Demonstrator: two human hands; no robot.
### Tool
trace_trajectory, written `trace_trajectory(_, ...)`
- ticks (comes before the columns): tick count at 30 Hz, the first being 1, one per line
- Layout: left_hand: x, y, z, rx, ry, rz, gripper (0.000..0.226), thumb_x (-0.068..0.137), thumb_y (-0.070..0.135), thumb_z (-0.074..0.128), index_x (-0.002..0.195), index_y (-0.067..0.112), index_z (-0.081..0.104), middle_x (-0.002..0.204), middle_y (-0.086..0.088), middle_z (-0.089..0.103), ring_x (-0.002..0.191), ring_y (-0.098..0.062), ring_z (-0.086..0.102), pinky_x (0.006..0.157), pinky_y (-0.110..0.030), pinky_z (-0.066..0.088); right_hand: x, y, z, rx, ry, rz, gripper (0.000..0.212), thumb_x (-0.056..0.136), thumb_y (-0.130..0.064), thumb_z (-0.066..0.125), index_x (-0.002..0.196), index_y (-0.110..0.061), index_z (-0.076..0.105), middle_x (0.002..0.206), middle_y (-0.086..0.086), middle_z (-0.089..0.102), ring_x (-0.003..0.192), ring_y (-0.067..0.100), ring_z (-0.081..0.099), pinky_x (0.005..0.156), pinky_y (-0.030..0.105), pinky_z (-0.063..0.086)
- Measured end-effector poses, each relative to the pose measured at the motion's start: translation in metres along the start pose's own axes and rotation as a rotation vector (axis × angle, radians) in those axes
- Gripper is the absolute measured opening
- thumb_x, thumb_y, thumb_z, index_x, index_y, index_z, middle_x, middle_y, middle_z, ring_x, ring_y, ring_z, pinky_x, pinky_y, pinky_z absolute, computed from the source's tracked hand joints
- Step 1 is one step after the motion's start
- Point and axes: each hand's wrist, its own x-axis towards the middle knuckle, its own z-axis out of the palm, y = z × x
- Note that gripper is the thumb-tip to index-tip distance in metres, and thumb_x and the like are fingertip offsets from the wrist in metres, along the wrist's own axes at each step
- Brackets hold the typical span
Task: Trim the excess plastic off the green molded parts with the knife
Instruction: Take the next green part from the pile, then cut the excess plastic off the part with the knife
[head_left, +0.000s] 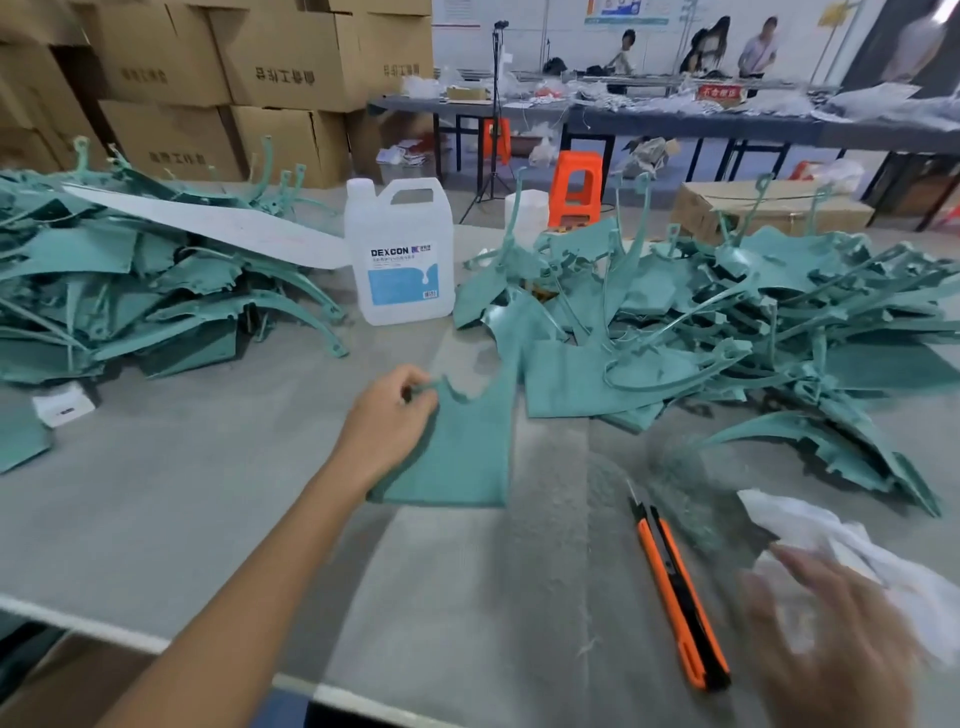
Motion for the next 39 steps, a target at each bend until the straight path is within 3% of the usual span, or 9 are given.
trace_trajectory(5,-0.029,-0.014,0.017,0.362,-0.201,0.157,0.035,0.090,0.034,0.064,0.124,0.032,0.057,0.125,0.000,0.059,0.119,-0.026,0.053,0.101,-0.038,0.041,-0.011,-0.014,0.030,-0.080,-0.170,-0.004,0.031,0.085,-0.028,0.078,0.110,-0.010,0.075,0.102,0.019,0.069,0.103,0.042,0.060,0.097,0.051,0.041)
trace_trajectory(9,-0.049,-0.013,0.014,0.375,-0.458,0.171,0.082,0.073,0.082,0.053,0.141,0.038,0.044,0.144,0.003,0.049,0.134,-0.022,0.043,0.112,-0.041,0.034,-0.009,-0.015,0.034,-0.098,-0.341,0.039,0.036,0.080,-0.033,0.082,0.112,-0.020,0.073,0.101,0.014,0.071,0.103,0.041,0.062,0.094,0.051,0.045)
trace_trajectory(13,-0.069,-0.019,0.025,0.560,-0.730,0.128,0.136,0.046,0.108,0.035,0.157,0.039,-0.002,0.168,0.005,-0.002,0.154,-0.017,-0.002,0.124,-0.043,0.008,-0.008,-0.016,0.034,-0.110,-0.418,0.067,0.043,0.084,-0.049,0.074,0.121,-0.028,0.067,0.109,0.007,0.071,0.104,0.034,0.062,0.089,0.043,0.045)
trace_trajectory(16,-0.073,-0.023,0.028,0.553,-0.606,0.200,0.124,0.061,0.099,0.039,0.159,0.032,0.003,0.168,0.002,0.000,0.153,-0.018,0.000,0.122,-0.040,0.008,-0.010,-0.020,0.033,-0.024,-0.358,0.061,0.043,0.087,-0.039,0.073,0.126,-0.022,0.067,0.110,0.010,0.070,0.104,0.034,0.061,0.088,0.043,0.045)
trace_trajectory(20,-0.070,-0.011,0.021,0.569,-0.394,0.336,0.097,0.077,0.090,0.018,0.149,0.029,0.041,0.155,-0.001,0.044,0.139,-0.022,0.040,0.110,-0.036,0.030,-0.010,-0.021,0.025,0.113,-0.340,0.108,0.047,0.090,-0.044,0.067,0.134,-0.030,0.062,0.101,-0.007,0.053,0.098,0.025,0.054,0.081,0.037,0.039)
trace_trajectory(23,-0.067,-0.001,0.008,0.418,-0.062,0.341,0.078,0.088,0.075,0.011,0.122,0.028,0.062,0.105,-0.004,0.074,0.096,-0.034,0.066,0.075,-0.040,0.047,-0.012,-0.028,0.014,0.322,-0.303,0.160,0.038,0.085,-0.046,0.069,0.122,-0.048,0.059,0.098,-0.017,0.053,0.085,0.014,0.060,0.073,0.036,0.050)
trace_trajectory(26,-0.071,0.004,0.001,0.075,0.117,0.290,0.064,0.097,0.064,0.018,0.093,0.018,0.061,0.066,-0.004,0.061,0.063,-0.026,0.057,0.058,-0.043,0.043,-0.016,-0.034,0.008,0.549,-0.352,0.212,0.035,0.085,-0.042,0.071,0.112,-0.056,0.052,0.090,-0.016,0.067,0.064,0.013,0.068,0.046,0.034,0.056)
trace_trajectory(32,-0.107,-0.004,0.010,-0.147,0.134,0.206,0.051,0.099,0.067,0.026,0.078,0.026,0.049,0.061,0.003,0.051,0.056,-0.014,0.047,0.051,-0.034,0.035,-0.025,-0.053,0.011,0.600,-0.471,0.110,0.038,0.082,-0.073,0.058,0.117,-0.061,0.049,0.083,-0.009,0.070,0.058,0.016,0.066,0.056,0.043,0.057)
trace_trajectory(39,-0.108,-0.016,0.004,-0.406,-0.150,0.051,0.016,0.089,0.035,0.070,0.094,0.050,0.072,0.094,0.022,0.075,0.084,0.003,0.070,0.068,-0.012,0.050,-0.029,-0.084,0.023,0.614,-0.612,-0.057,0.042,0.100,-0.036,0.056,0.131,-0.063,0.047,0.085,-0.019,0.068,0.069,0.010,0.065,0.067,0.045,0.058)
